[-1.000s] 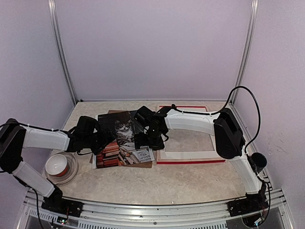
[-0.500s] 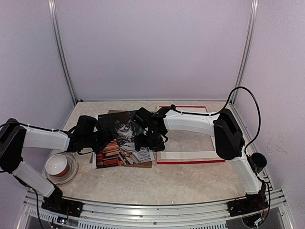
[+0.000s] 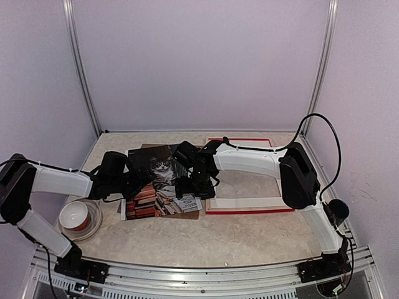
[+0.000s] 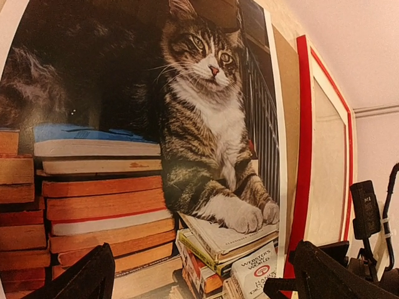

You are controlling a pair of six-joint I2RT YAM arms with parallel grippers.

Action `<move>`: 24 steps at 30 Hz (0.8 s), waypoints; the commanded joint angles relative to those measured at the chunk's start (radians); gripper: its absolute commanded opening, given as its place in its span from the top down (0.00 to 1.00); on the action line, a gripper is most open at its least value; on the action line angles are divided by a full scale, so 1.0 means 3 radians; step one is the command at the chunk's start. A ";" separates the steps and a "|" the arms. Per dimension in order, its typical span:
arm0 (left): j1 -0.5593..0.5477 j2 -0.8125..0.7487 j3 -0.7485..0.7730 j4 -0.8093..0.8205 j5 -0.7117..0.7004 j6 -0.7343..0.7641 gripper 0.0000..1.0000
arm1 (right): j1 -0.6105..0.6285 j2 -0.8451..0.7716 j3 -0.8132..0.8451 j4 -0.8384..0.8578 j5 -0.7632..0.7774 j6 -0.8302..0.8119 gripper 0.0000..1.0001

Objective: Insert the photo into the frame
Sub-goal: Pick up the photo from the backboard.

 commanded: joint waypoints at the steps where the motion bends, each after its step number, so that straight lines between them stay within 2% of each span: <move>1: -0.0024 0.0083 -0.0032 0.0094 0.0054 0.0021 0.01 | 0.0046 0.0081 0.0065 -0.0086 -0.0069 0.0059 0.08; 24: -0.0094 0.0332 -0.0150 0.0298 0.0189 -0.0017 0.01 | 0.0077 0.0105 0.0049 -0.0060 -0.0215 0.0260 0.07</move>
